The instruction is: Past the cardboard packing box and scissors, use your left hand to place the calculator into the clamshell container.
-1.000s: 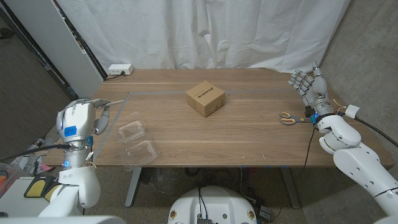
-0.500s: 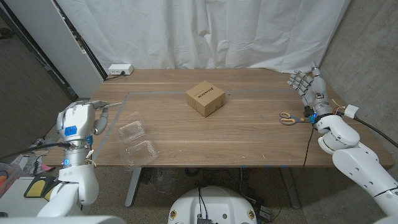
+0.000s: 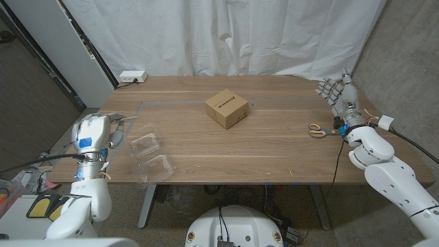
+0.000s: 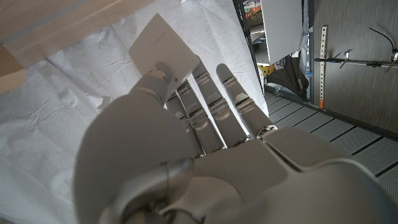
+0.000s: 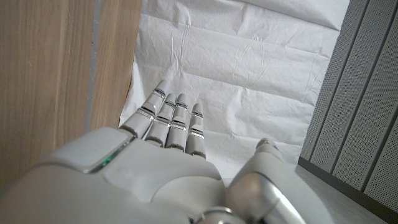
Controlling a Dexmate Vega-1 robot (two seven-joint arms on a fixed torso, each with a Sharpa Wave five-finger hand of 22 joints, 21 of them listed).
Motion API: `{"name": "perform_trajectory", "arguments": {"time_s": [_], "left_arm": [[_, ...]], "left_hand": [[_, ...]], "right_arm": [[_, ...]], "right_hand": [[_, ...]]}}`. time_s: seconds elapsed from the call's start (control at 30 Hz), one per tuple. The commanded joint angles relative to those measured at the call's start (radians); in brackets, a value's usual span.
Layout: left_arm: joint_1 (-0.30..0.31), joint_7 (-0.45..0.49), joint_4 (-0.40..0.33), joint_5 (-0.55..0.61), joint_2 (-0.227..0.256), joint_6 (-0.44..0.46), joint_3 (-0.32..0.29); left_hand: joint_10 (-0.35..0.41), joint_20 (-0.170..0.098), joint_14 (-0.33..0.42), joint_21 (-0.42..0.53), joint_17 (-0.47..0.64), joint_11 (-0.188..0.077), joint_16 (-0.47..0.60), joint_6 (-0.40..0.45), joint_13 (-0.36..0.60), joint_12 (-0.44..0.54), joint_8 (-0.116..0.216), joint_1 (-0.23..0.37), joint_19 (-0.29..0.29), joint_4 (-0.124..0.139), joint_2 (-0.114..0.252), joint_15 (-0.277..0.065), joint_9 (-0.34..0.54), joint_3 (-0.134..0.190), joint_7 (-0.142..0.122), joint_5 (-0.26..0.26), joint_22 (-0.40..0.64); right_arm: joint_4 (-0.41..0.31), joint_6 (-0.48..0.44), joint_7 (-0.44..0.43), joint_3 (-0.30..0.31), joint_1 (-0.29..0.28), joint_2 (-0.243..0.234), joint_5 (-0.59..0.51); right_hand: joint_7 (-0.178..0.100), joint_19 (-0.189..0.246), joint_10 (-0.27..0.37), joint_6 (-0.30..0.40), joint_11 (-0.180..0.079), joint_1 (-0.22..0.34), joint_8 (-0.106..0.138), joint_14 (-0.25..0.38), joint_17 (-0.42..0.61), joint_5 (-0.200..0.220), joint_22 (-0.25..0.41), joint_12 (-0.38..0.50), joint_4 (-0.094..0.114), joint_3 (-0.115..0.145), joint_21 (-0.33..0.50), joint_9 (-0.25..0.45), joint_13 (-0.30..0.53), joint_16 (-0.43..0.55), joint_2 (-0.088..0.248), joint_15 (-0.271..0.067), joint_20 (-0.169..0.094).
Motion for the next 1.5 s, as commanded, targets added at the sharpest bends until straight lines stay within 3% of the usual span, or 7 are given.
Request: {"name": "perform_trajectory", "arguments": {"time_s": [0.03, 1.5], "left_arm": [[-0.043, -0.007, 0.044, -0.028, 0.054, 0.023, 0.057], [-0.137, 0.059, 0.142, -0.187, 0.145, 0.082, 0.218]], "left_hand": [[0.004, -0.116, 0.006, 0.006, 0.005, 0.000, 0.002, 0.150, 0.006, 0.005, 0.004, 0.007, 0.004, 0.002, 0.004, -0.046, 0.010, 0.011, 0.029, 0.008, 0.003], [0.003, -0.115, 0.003, 0.008, 0.006, 0.001, 0.002, 0.149, 0.006, 0.005, 0.002, 0.003, -0.001, 0.004, -0.001, -0.046, 0.011, 0.025, 0.029, 0.007, 0.003]], "right_arm": [[-0.001, -0.006, -0.013, -0.009, 0.007, 0.003, -0.005], [-0.003, -0.044, -0.033, -0.024, 0.027, -0.009, -0.006]], "right_hand": [[-0.003, 0.007, 0.008, 0.010, 0.002, -0.006, -0.003, 0.009, 0.003, 0.001, 0.003, -0.003, -0.001, -0.005, -0.002, 0.002, 0.001, -0.004, 0.007, -0.004, -0.009], [-0.002, 0.010, 0.008, 0.009, 0.001, -0.007, -0.003, 0.009, 0.003, 0.001, 0.003, -0.004, -0.003, -0.006, -0.014, 0.002, 0.001, -0.004, 0.009, -0.003, -0.008]]}}
